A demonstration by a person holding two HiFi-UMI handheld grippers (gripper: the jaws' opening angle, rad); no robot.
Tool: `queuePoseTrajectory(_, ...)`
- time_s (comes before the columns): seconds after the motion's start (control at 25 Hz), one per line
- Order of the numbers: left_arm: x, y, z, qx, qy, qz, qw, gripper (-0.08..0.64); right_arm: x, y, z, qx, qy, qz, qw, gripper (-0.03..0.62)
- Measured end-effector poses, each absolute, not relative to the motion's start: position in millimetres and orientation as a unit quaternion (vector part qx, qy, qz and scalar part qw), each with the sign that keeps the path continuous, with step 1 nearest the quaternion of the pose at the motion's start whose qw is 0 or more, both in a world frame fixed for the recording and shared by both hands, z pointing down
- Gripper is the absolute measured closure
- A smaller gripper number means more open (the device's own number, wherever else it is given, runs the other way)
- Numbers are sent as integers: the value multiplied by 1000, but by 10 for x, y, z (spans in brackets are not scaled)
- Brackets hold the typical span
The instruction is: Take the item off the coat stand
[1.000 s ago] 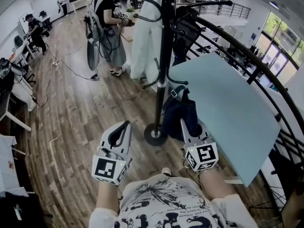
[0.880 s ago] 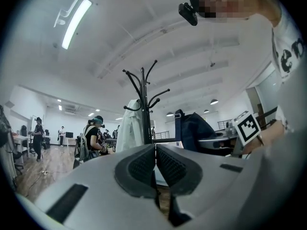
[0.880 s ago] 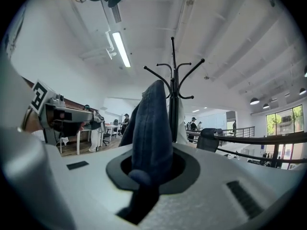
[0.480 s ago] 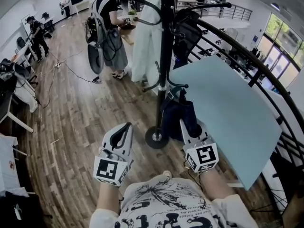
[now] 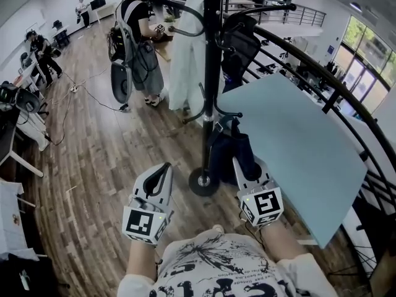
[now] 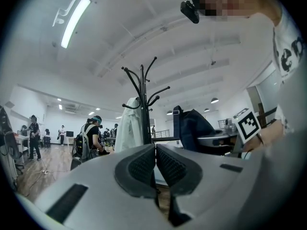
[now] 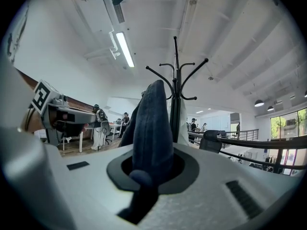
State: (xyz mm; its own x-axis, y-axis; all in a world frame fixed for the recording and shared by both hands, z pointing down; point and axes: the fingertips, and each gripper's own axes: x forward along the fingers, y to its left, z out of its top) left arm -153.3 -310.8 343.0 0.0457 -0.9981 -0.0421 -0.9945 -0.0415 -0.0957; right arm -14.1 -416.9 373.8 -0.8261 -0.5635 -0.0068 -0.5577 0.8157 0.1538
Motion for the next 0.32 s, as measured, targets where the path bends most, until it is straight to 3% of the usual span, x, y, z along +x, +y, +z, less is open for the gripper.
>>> queuePoseTrajectory(0.32,-1457,-3247,3504,-725,686,-17,58,555,-76,-4284,3739,294,-953,-75,20,565)
